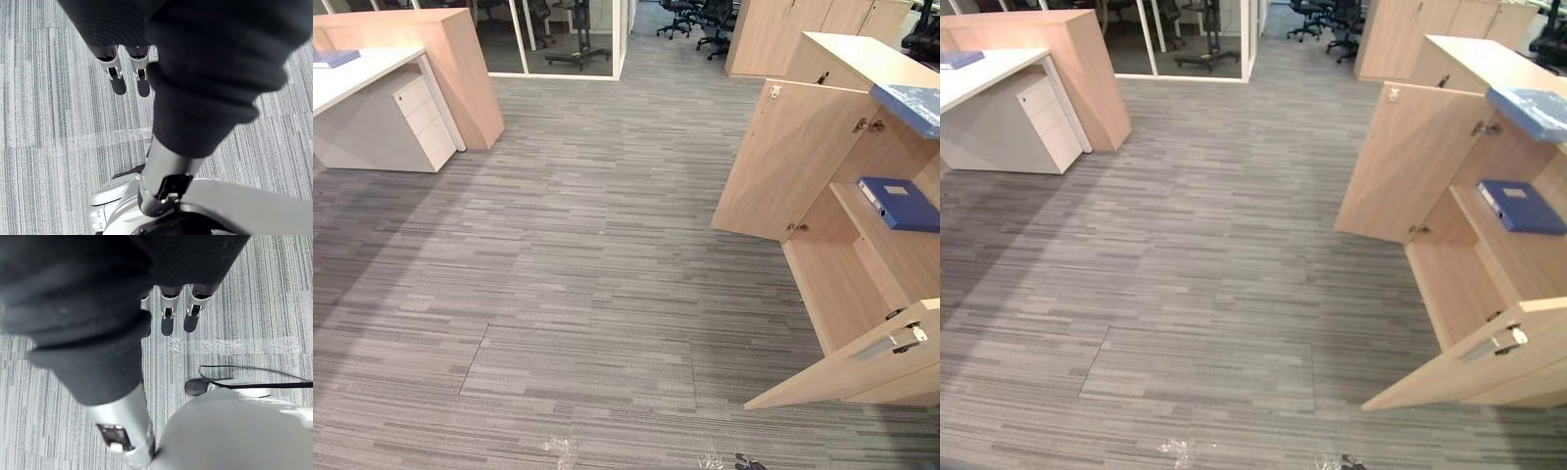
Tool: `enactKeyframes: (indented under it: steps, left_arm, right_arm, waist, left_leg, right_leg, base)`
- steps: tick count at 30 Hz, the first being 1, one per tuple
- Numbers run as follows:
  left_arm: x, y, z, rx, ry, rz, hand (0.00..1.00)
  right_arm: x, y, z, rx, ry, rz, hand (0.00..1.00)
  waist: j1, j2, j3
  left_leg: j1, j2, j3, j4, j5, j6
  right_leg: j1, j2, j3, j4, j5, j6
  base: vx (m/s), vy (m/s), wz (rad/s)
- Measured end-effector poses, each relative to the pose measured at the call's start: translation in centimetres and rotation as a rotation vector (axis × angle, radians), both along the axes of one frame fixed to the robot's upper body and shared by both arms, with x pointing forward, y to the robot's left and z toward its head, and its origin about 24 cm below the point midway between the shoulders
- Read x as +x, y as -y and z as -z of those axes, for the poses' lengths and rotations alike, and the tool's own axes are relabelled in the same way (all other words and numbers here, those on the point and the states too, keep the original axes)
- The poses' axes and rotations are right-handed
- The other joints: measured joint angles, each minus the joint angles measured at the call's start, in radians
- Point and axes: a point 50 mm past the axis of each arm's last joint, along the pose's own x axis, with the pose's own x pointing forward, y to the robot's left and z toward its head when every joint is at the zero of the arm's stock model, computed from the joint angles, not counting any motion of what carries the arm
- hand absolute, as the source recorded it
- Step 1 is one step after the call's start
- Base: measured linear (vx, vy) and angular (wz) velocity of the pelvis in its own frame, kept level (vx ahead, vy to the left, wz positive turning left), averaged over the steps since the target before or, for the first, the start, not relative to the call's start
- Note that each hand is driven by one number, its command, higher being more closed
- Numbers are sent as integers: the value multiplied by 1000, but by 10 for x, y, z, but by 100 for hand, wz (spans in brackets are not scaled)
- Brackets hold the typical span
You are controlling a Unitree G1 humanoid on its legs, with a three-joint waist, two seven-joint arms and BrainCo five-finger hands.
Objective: Walk over to the cabinet, pick up the folder, carry it to the office cabinet, place the folder inside the office cabinet, then close the office cabinet door
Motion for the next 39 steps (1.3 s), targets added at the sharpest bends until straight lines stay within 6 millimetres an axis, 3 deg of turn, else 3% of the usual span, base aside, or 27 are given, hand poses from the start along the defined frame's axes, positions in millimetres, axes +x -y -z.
enactKeyframes:
  steps: [9,27,29,32,33,34,36,38,39]
  left_arm:
    - [-3,1,0,-6,1,-14,0]
    - [-4,3,0,44,23,-15,0]
    - [-4,2,0,45,24,-20,0]
    - [2,3,-1,37,64,-53,0]
    - [7,5,-1,30,83,-59,0]
    - [9,6,-1,25,94,-79,0]
    - [11,7,-2,17,110,-115,0]
    - [15,8,-2,7,127,-173,0]
    - [16,7,-2,6,134,-202,0]
  right_arm:
    - [-1,0,0,4,10,17,0]
    - [2,0,-1,-46,22,-23,0]
    - [2,0,-1,-48,21,-35,0]
    - [4,2,-2,-58,25,-60,0]
    - [4,5,-2,-63,27,-51,0]
    - [4,8,-3,-66,29,-38,0]
    - [3,10,-3,-68,30,-24,0]
    - [4,13,-4,-71,37,-13,0]
    - [5,13,-4,-73,43,-9,0]
  waist:
    - [-6,3,5]
    - [-8,9,8]
    - [-8,9,10]
    - [-4,20,27]
    - [-5,36,40]
    - [-5,47,51]
    - [-6,55,70]
    - [-7,53,98]
    - [-5,57,105]
  left_leg:
    - [-3,2,-3,-9,13,-20]
    - [9,12,14,-3,14,-16]
    - [5,17,20,22,-8,-27]
    - [-78,38,31,237,-124,-40]
    - [-114,61,30,347,-183,-53]
    - [-132,82,29,427,-225,-90]
    - [-154,103,23,507,-253,-136]
    - [-171,111,22,572,-256,-139]
    - [-185,116,22,608,-274,-115]
  right_leg:
    - [-9,-4,0,8,-3,5]
    - [15,13,15,-22,22,-11]
    - [24,16,21,-19,22,-11]
    - [35,28,34,-10,14,-16]
    - [52,43,37,-9,8,-25]
    - [67,59,40,-10,4,-31]
    - [80,74,40,-6,-1,-39]
    - [94,74,48,5,-6,-51]
    - [94,71,53,14,-9,-55]
  base:
    - [-94,23,1]
    - [-15,15,-2]
    - [-70,4,-11]
    - [-58,-15,-12]
    - [-29,-32,-6]
    - [-16,-33,-5]
    - [6,-44,-3]
    - [33,-27,-4]
    - [58,0,-18]
